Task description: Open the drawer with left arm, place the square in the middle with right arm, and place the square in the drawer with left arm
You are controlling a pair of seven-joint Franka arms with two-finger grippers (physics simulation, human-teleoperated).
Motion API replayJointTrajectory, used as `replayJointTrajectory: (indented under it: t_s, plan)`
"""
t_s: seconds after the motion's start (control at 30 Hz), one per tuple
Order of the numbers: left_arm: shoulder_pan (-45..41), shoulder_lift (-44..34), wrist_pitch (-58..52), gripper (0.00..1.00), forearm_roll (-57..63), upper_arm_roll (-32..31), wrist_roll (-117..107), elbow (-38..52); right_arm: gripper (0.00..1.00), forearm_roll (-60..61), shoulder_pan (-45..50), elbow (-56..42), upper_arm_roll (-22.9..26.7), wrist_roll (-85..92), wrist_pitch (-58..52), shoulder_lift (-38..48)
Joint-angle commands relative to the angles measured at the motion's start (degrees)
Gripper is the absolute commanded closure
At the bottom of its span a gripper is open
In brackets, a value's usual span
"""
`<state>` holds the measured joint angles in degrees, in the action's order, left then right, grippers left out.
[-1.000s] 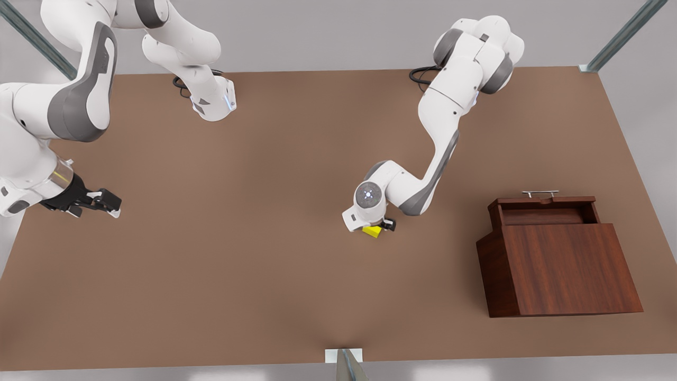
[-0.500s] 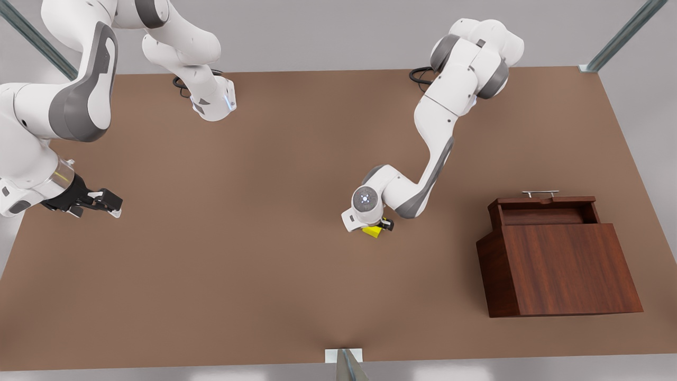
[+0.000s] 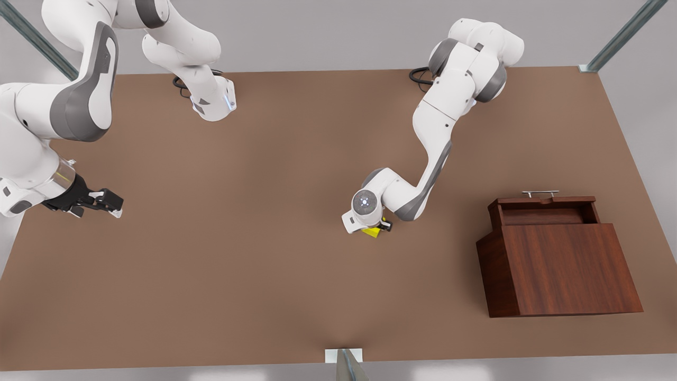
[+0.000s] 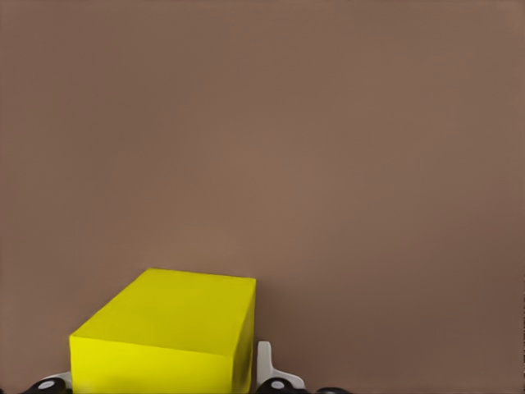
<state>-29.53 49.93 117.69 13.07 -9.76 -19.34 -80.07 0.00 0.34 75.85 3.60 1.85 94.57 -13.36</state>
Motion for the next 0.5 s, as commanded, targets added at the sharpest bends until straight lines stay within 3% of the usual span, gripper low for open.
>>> replayJointTrajectory:
  t_s: [0.0,0.27,0.47]
  plan:
    - [0.0,0.0,0.0,0.25,0.0,0.0,0.0,0.0,0.00,0.0,0.0,0.0,0.0,0.0,0.0,0.0]
    - [0.0,-0.6,-0.7,0.28,0.1,0.0,0.8,0.3,0.00,0.0,0.0,0.0,0.0,0.0,0.0,0.0]
    - [0.2,-6.1,-6.1,0.28,-0.1,0.2,4.0,0.3,0.00,0.0,0.0,0.0,0.0,0.0,0.0,0.0]
